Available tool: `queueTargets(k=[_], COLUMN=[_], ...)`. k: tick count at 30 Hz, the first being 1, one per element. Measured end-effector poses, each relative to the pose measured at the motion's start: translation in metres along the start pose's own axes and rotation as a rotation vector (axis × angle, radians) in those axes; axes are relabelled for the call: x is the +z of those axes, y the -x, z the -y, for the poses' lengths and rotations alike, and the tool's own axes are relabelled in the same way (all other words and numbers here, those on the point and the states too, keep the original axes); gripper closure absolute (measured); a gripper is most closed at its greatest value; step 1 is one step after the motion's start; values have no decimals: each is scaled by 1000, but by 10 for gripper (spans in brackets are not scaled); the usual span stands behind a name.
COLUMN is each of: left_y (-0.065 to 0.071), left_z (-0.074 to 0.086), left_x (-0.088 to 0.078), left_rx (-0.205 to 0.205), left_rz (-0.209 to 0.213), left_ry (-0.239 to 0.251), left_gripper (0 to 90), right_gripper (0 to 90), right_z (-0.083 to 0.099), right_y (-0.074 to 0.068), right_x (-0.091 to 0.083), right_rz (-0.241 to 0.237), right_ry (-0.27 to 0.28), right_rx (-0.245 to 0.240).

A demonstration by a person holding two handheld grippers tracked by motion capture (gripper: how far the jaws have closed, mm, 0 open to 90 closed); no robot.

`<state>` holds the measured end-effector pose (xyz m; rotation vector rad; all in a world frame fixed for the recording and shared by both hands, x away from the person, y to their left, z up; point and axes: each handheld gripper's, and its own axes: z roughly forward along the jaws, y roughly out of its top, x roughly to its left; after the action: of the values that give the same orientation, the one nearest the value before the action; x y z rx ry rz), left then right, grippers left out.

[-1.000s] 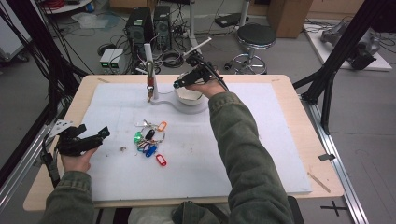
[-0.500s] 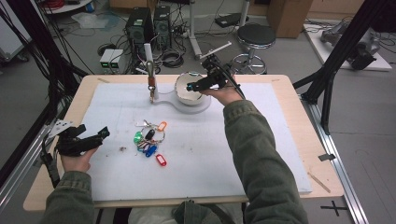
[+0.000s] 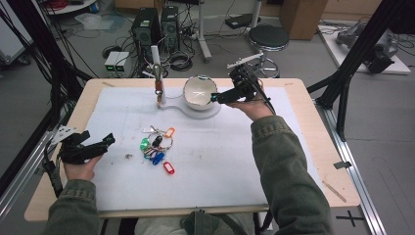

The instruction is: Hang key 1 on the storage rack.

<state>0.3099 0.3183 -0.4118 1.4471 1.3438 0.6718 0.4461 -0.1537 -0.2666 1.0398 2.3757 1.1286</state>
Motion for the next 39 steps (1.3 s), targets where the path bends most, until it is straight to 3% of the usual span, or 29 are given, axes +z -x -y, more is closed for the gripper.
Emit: queueTargets(k=[25, 39], left_y=[2, 2], left_z=[1, 2], left_x=[0, 0], left_rx=[9, 6], left_rz=[-4, -1], left_ry=[-11, -17], left_gripper=[18, 17], right_gripper=[6, 6], right_z=[61, 97], right_y=[20, 33], right_x=[-19, -26], right_rz=[25, 34], right_ry=[39, 55], right_rx=[77, 157])
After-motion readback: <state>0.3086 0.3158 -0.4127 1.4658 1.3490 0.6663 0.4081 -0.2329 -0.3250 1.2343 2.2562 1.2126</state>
